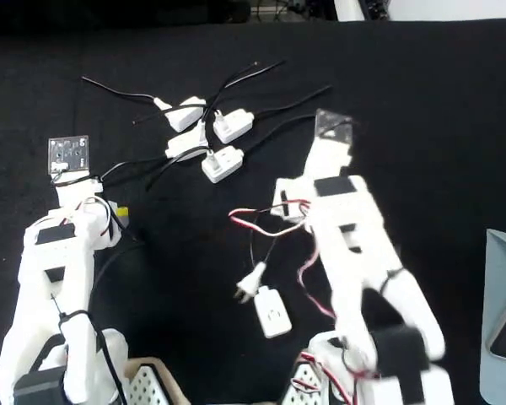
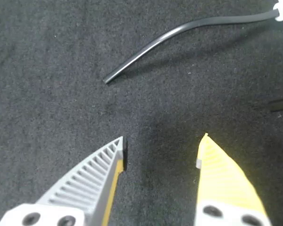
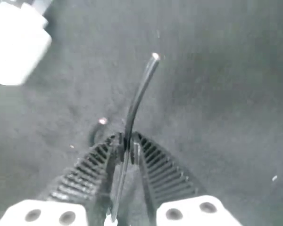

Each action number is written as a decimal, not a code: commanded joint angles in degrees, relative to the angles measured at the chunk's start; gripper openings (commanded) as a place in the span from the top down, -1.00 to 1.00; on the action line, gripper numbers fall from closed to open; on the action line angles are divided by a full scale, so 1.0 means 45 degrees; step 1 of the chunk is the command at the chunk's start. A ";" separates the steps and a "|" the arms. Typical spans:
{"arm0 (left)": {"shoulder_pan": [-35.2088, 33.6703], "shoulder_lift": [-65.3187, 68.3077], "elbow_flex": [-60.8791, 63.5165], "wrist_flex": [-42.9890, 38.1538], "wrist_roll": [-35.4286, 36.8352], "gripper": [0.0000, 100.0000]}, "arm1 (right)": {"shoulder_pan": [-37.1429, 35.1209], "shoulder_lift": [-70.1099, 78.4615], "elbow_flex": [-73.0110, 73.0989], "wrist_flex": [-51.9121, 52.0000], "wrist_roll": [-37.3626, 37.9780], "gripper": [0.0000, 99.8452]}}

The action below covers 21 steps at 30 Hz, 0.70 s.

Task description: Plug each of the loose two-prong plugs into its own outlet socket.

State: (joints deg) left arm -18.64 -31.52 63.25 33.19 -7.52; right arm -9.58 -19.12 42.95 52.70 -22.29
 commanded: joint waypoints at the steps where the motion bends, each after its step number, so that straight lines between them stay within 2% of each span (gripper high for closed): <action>1: 0.0010 -0.0234 -0.0068 -0.0293 -0.0137 0.49 | 0.0449 -0.1514 -0.0987 0.0098 0.1035 0.97; 7: -0.0049 -0.0234 -0.0068 -0.0293 -0.0137 0.49 | 0.1309 -0.0713 -0.2491 0.0117 0.2891 0.97; 14: -0.0049 -0.0234 -0.0068 -0.0293 -0.0137 0.49 | 0.2071 0.2315 -0.5187 0.0117 0.3126 0.96; 17: -0.0049 -0.0234 -0.0068 -0.0293 -0.0137 0.49 | 0.2129 0.3409 -0.5929 0.0586 0.3126 0.80; 21: -0.0049 -0.0234 -0.0068 -0.0293 -0.0137 0.49 | 0.1817 0.3819 -0.6926 0.2637 0.3048 0.54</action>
State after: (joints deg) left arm -18.64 -31.52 63.25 33.19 -7.52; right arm -0.79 -1.98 17.36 59.56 -8.75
